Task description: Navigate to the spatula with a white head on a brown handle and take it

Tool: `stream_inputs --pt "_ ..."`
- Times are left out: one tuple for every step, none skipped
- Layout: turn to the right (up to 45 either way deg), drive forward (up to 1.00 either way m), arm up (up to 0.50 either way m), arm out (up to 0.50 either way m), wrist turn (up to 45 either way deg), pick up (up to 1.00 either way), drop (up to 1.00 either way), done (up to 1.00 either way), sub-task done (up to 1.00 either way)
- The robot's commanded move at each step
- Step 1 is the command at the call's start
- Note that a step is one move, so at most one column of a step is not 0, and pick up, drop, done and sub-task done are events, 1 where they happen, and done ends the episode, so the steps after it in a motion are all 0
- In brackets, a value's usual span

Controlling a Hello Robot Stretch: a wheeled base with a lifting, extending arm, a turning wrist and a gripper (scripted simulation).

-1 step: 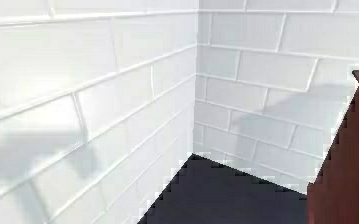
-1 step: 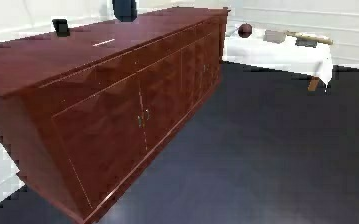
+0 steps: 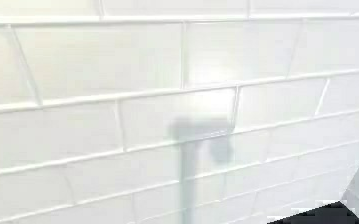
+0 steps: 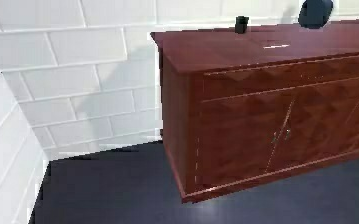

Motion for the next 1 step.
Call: stream_inputs --pt "-45.0 0.00 0.00 0.00 0.0 0.00 0.00 0.00 0.00"
